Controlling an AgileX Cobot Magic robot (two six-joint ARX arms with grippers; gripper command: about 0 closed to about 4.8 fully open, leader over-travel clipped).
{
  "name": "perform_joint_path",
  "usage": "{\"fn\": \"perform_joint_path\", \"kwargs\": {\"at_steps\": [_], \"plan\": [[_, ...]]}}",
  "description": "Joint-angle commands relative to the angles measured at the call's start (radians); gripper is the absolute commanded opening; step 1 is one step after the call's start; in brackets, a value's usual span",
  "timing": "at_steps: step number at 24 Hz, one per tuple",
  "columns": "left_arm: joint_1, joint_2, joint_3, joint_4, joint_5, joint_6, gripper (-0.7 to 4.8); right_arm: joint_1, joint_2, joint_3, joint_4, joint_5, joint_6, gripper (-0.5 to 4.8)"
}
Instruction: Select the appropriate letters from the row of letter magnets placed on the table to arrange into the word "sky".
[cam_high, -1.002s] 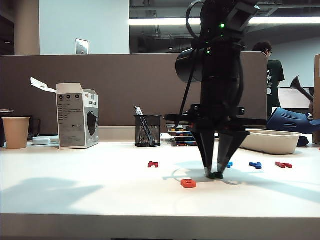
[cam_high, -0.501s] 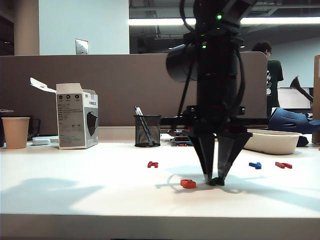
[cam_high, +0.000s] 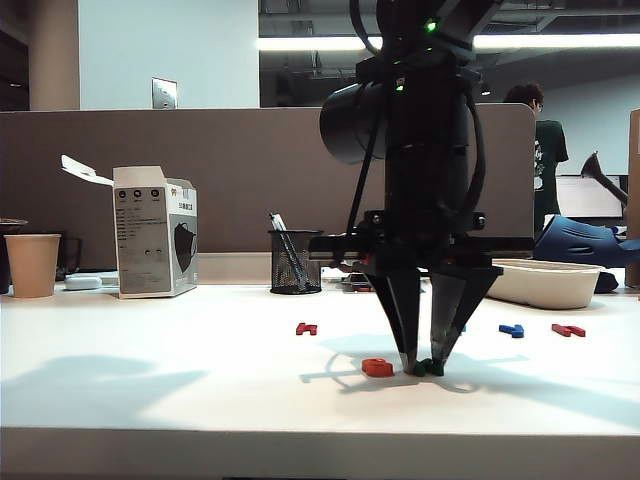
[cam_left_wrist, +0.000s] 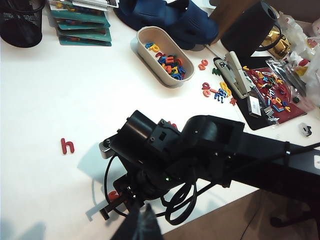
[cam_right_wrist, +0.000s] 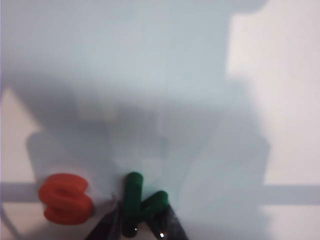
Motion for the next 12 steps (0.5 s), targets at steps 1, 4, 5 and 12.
{"fn": "perform_joint_path", "kwargs": {"at_steps": [1, 4, 5, 12], "plan": [[0.002, -0.003, 0.004, 0.009, -0.003, 0.001, -0.05, -0.004, -0.004, -0.011, -0.024, 0.002, 0.002, 1.09], [0.002, -0.003, 0.004, 0.009, -0.003, 0.001, -0.05, -0.004, -0.022, -0.01, -0.025, 0.006, 0.001, 1.23], [0.002, -0.003, 0.004, 0.009, -0.003, 0.001, -0.05, -0.004, -0.033, -0.01, -0.026, 0.015, 0.0, 1.25], [0.002, -0.003, 0.004, 0.009, -0.003, 0.001, -0.05, -0.006, -0.084, -0.006, -0.021, 0.02, -0.009, 1.33]]}}
